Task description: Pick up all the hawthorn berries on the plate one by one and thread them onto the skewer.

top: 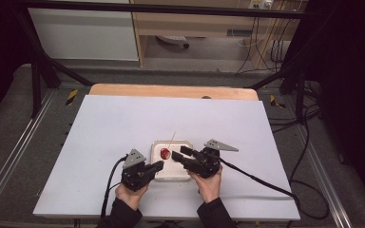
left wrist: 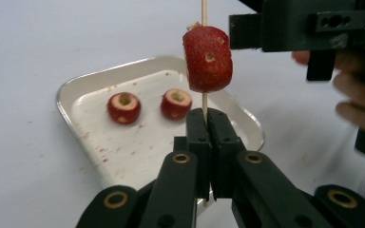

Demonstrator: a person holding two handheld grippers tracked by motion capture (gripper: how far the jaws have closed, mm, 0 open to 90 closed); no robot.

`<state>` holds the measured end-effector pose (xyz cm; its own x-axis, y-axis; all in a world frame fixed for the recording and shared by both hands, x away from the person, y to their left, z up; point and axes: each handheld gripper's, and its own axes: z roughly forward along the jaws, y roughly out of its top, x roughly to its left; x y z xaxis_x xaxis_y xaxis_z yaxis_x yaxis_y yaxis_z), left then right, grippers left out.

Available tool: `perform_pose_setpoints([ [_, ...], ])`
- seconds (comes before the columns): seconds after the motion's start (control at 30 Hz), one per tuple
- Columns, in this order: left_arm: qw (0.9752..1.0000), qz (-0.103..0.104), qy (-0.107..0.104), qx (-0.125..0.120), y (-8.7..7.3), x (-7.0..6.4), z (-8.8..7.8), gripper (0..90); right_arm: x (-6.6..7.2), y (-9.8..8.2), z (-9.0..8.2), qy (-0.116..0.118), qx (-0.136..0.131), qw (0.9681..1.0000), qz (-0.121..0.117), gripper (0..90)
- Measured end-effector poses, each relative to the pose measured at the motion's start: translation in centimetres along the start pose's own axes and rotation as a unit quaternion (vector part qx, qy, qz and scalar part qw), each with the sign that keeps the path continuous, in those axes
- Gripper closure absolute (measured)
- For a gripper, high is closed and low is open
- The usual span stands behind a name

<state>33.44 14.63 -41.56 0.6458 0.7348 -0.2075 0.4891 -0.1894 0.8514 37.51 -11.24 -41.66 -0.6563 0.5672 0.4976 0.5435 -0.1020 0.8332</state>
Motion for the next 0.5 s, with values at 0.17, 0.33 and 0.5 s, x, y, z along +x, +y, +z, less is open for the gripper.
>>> perform_pose_setpoints([
  [0.17,0.9994,0.024,0.005,0.023,-0.5,1.6,-1.4,88.4,-1.1,1.1,-0.2,-0.02,0.076,0.9966,-0.027,31.5],
  [0.33,0.9979,0.044,0.007,0.047,-1.3,2.9,-2.6,88.2,-1.5,2.2,0.8,-0.047,0.174,0.9807,-0.075,31.0],
  [0.5,0.9968,0.048,0.012,0.063,-2.2,4.1,-3.4,88.2,-1.5,3.5,2.8,-0.069,0.258,0.9552,-0.127,32.7],
])
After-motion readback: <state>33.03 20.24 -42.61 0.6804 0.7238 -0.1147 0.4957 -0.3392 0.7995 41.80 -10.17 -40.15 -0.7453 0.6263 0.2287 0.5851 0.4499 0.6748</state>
